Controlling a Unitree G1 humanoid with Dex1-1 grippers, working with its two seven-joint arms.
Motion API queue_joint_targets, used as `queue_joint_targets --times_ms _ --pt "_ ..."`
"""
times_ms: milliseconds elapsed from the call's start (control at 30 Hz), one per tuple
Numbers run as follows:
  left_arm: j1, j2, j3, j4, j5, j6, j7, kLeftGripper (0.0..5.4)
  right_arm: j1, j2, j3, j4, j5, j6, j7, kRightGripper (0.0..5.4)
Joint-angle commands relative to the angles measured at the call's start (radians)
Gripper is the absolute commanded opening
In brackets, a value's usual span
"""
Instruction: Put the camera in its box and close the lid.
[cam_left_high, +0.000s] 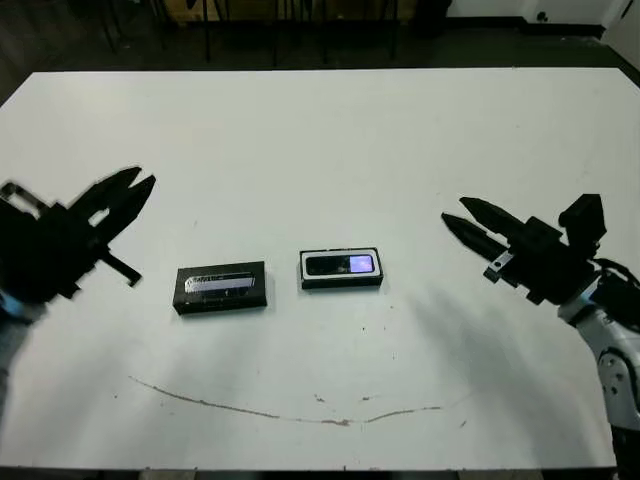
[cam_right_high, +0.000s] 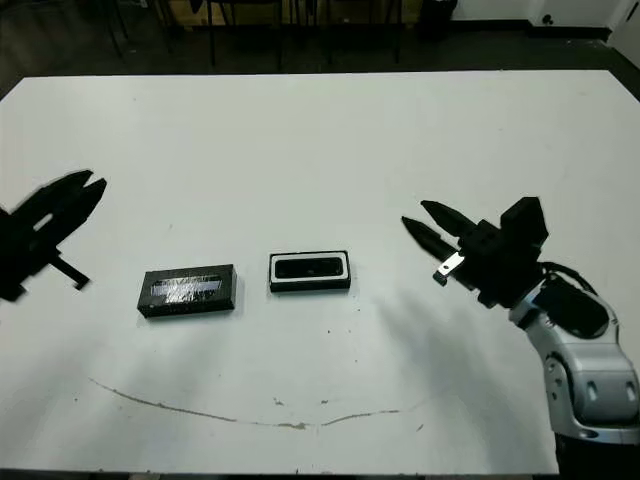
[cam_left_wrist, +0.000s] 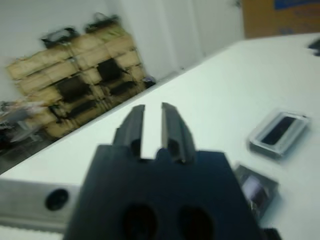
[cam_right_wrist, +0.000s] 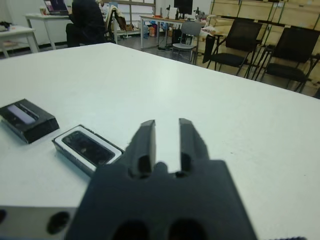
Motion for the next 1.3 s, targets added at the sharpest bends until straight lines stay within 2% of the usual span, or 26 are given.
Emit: queue_joint_targets --times_ms 33,133,333,500,633,700,1033,1167,1300 --pt "-0.158 0.086 -0.098 0.180 -0.015 0.105 -0.216 1.70 -0.010 -0.030 -0.012 0.000 0.023 0.060 -0.024 0.02" --pt "-0.271 0.104 -0.178 0.283 0.010 0.128 -0.360 2.23 -0.016 -0.043 -0.019 -0.004 0.035 0.076 -0.032 0.00" --pt "-0.351 0.038 -0.224 0.429 0.045 -0.015 -0.529 3.31 -0.005 -0.067 -0.014 -0.035 0.035 0.098 -0.054 0.00" --pt "-0.330 0.002 -0.248 0.391 0.048 -0.012 -0.541 4.22 -0.009 -0.083 -0.005 -0.021 0.022 0.066 -0.039 0.00" --pt "-0.331 0.014 -0.292 0.358 0.062 0.037 -0.569 4.94 -0.017 -0.092 0.003 -0.025 0.025 0.081 -0.044 0.00" --pt "-0.336 0.006 -0.303 0.367 0.068 0.014 -0.598 5.31 -0.018 -0.094 0.006 -0.031 0.027 0.092 -0.052 0.00" --pt "-0.350 -0.021 -0.342 0.449 0.100 -0.032 -0.683 5.40 -0.011 -0.094 0.026 -0.032 -0.003 0.056 -0.060 0.00" --pt "-0.356 -0.031 -0.362 0.473 0.118 -0.024 -0.702 5.40 -0.005 -0.089 0.026 -0.043 -0.007 0.073 -0.074 0.00" --pt "-0.356 -0.043 -0.396 0.514 0.184 -0.062 -0.682 5.40 0.002 -0.087 0.024 -0.049 -0.003 0.079 -0.085 0.00"
